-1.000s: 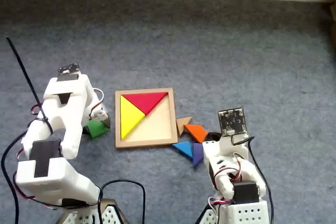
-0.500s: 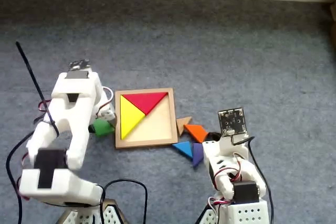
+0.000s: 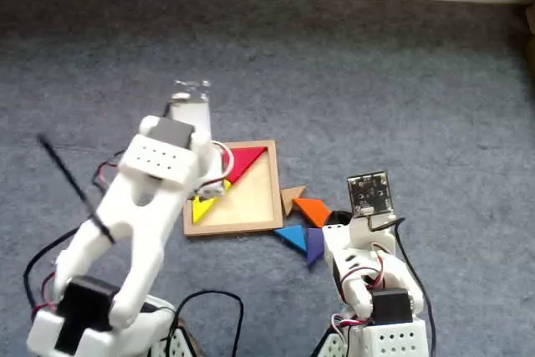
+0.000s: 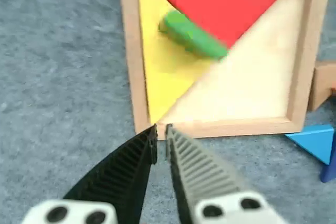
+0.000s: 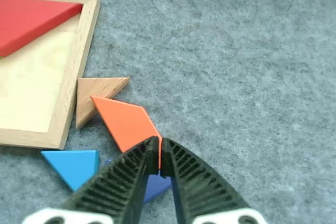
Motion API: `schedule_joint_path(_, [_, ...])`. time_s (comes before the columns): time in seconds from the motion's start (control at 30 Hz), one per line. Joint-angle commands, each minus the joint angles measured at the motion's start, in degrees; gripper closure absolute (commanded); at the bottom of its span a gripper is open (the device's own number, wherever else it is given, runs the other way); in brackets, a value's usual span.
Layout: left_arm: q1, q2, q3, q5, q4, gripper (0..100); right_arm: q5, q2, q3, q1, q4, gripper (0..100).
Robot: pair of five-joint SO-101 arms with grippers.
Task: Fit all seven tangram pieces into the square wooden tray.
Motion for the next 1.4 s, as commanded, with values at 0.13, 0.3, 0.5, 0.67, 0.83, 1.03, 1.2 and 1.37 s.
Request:
schedule_joint_path(0.13, [5.0,11.5,-2.7,0.6,-8.7,99,-0.3,-0.8,7.8,0.9,-0.4,97.6])
schedule_joint_path(0.3, [4.8,11.5,-6.9,1.2,-4.1,99,-0.3,-0.8,7.8,0.9,-0.4,97.6])
schedule_joint_path(0.5, [4.3,8.4,-16.0,4.1,5.5,99,-0.3,-0.8,7.8,0.9,-0.4,97.6])
schedule_joint_path(0.67, [0.0,4.8,-18.0,3.8,5.5,99,-0.3,-0.8,7.8,0.9,-0.4,97.6])
schedule_joint_path(0.83, [-1.9,6.3,-21.0,-3.6,3.8,99,-0.3,-0.8,7.8,0.9,-0.4,97.6])
schedule_joint_path(1.03, [-2.8,17.0,-29.8,-19.3,3.1,99,-0.4,-0.8,7.8,0.9,-0.4,97.6])
schedule_joint_path(1.2, [-4.5,28.9,-42.6,-22.9,3.7,91,-0.4,-0.8,7.8,0.9,-0.4,97.6])
schedule_joint_path(1.37, [-5.6,38.9,-54.0,-17.6,9.1,72,-0.4,-0.8,7.8,0.9,-0.4,97.6])
